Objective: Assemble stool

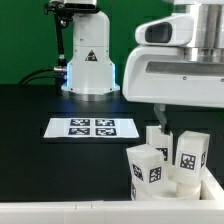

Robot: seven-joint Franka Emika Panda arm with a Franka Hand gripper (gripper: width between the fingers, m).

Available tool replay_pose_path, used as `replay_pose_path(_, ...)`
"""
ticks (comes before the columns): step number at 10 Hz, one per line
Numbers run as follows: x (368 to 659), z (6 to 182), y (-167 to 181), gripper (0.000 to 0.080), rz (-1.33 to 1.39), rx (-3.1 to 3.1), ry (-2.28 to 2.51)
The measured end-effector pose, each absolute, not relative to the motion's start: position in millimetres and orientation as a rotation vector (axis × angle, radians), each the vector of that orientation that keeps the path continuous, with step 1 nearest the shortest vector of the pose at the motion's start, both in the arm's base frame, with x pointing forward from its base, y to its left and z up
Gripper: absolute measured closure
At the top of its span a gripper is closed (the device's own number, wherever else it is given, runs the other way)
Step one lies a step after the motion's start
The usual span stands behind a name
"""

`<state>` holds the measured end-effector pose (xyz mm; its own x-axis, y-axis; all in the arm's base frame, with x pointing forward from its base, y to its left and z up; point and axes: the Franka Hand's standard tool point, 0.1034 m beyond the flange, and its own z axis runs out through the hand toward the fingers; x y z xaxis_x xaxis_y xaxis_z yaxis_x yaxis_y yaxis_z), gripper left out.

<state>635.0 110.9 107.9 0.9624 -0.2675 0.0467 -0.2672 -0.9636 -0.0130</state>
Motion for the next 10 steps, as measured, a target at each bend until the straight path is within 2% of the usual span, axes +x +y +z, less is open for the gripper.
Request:
replay_pose_path(4, 630.4, 91.8, 100.1, 0.0151, -0.096, -2.933, 0.746)
replay_pose_path(7, 622.0, 74.0, 113.5, 0.0151, -0.065, -2.989, 0.72)
replay_pose_path(9, 621.8, 73.4, 113.1, 0.0151, -0.071, -3.009, 0.715)
replay_pose_path(10, 621.7, 73.2, 112.9, 0.0265, -0.07, -3.003, 0.74)
